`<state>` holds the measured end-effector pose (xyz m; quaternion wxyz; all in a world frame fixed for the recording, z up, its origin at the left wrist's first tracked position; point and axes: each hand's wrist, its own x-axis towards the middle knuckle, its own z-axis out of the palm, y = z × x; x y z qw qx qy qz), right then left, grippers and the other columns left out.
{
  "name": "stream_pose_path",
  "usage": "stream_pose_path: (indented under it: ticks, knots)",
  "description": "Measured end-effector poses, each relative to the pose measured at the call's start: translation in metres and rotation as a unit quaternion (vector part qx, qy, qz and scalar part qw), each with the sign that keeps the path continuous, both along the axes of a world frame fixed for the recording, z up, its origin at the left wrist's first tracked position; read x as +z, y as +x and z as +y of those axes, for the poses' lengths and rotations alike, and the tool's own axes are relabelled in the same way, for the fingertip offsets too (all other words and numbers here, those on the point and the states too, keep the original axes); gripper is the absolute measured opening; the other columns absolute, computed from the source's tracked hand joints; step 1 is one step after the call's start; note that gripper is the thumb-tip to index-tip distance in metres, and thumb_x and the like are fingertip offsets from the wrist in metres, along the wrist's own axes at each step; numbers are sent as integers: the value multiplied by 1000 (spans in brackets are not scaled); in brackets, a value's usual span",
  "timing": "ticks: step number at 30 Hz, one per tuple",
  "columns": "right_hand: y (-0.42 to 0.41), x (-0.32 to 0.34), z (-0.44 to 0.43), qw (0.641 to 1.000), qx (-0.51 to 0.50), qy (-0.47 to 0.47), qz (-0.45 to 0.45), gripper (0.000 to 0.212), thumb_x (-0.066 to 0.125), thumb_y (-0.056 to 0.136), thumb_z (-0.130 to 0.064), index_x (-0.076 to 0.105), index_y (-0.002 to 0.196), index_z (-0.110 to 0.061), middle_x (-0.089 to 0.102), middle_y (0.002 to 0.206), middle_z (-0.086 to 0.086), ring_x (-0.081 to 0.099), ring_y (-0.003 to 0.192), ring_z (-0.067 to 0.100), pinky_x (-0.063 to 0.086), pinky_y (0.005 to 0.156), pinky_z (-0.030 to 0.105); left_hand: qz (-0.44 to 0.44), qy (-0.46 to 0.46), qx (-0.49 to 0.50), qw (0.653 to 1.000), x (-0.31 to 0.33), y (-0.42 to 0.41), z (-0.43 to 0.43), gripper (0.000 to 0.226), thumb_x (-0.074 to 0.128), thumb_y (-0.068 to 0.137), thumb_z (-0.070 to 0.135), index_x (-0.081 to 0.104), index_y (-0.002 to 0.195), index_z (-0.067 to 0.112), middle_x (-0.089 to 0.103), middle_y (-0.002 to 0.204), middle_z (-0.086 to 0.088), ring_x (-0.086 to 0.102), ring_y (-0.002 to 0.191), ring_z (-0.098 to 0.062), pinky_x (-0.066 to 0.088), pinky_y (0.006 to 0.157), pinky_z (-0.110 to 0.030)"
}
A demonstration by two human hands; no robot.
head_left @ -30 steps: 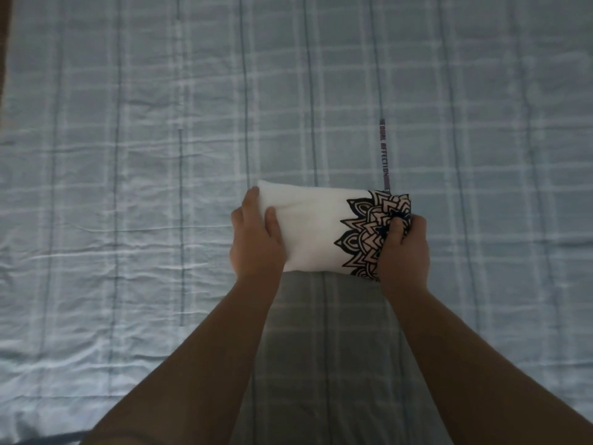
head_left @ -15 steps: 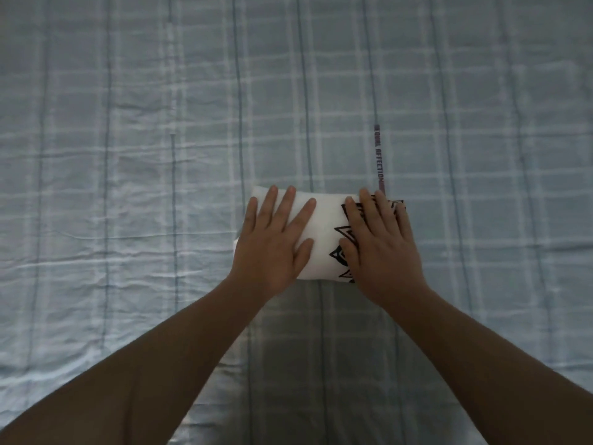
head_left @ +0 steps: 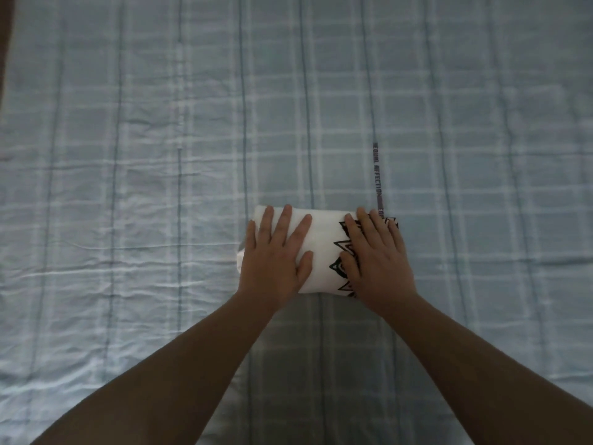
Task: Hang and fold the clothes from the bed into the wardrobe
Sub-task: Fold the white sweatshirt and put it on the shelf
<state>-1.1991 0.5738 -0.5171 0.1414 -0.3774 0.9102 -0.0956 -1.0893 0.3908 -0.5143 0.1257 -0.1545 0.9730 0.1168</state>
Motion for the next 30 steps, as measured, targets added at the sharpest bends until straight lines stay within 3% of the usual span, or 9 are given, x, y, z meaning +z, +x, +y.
stream_pose_path:
  ticks: [3, 6, 10, 13, 18, 20, 23, 26, 30]
  knots:
    - [-3, 10, 13, 980, -71, -183, -41, 52, 42, 98, -34, 42, 147, -19, 33, 158, 0, 21, 150, 19, 13, 123, 41, 117, 66, 41, 990, 6, 6, -11, 60, 33, 100, 46, 25, 156, 26, 20, 165, -5, 10, 153, -26, 11, 122, -54]
    - [2, 16, 25, 917, -275, -280, -79, 46, 49, 94, -41, 44, 138, -29, 42, 142, -15, 36, 136, 2, 27, 115, 29, 195, 99, 263, 940, 13, 13, -25, 61, 47, 98, 42, 34, 151, 16, 35, 155, -13, 26, 147, -29, 17, 120, -40]
    - [9, 11, 25, 821, -481, -162, -262, 64, 47, 91, -65, 48, 133, -16, 59, 128, 6, 60, 104, 16, 52, 83, 34, -12, 226, 511, 829, 11, 18, -26, 84, 56, 85, 67, 42, 141, 5, 48, 137, -24, 48, 126, -40, 38, 108, -44]
    - [4, 10, 19, 844, -452, -98, -270, 72, 41, 86, -75, 54, 122, -15, 60, 103, 5, 53, 76, 10, 39, 60, 25, -67, 267, 511, 814, 8, 13, -21, 98, 53, 74, 82, 44, 139, 11, 46, 135, -21, 51, 120, -40, 44, 97, -42]
    - [-11, 7, 11, 812, -478, -73, -327, 77, 52, 83, -73, 57, 121, -6, 66, 112, 14, 64, 100, 32, 54, 91, 46, -35, 338, 532, 776, -4, 3, -33, 114, 71, 60, 79, 45, 137, 0, 54, 136, -19, 57, 119, -37, 51, 98, -48]
    - [-14, 10, 13, 780, -496, -109, -365, 75, 61, 79, -69, 60, 118, -6, 67, 111, 15, 66, 100, 33, 56, 90, 49, -28, 359, 524, 772, -6, 5, -38, 119, 73, 54, 80, 48, 138, -2, 57, 136, -19, 58, 120, -35, 50, 100, -45]
    - [-8, 16, 19, 746, -505, -148, -407, 73, 67, 66, -70, 64, 108, -11, 72, 102, 11, 71, 89, 28, 60, 83, 47, -20, 472, 536, 700, -5, 18, -41, 125, 77, 37, 78, 58, 132, -1, 67, 123, -13, 67, 107, -30, 56, 93, -45]
    - [11, 19, 25, 715, -525, -174, -428, 64, 66, 61, -69, 68, 97, -15, 75, 96, 8, 73, 84, 26, 61, 80, 44, -28, 568, 537, 623, -3, 43, -34, 109, 88, 42, 64, 62, 128, 2, 74, 112, -9, 73, 96, -25, 60, 85, -46]
    - [45, 35, 40, 677, -535, -233, -448, 40, 63, 82, -58, 68, 103, -23, 76, 100, 4, 74, 86, 24, 61, 75, 41, -1, 623, 504, 598, 19, 77, -18, 102, 92, 50, 59, 59, 132, 7, 75, 113, -5, 73, 101, -24, 59, 86, -43]
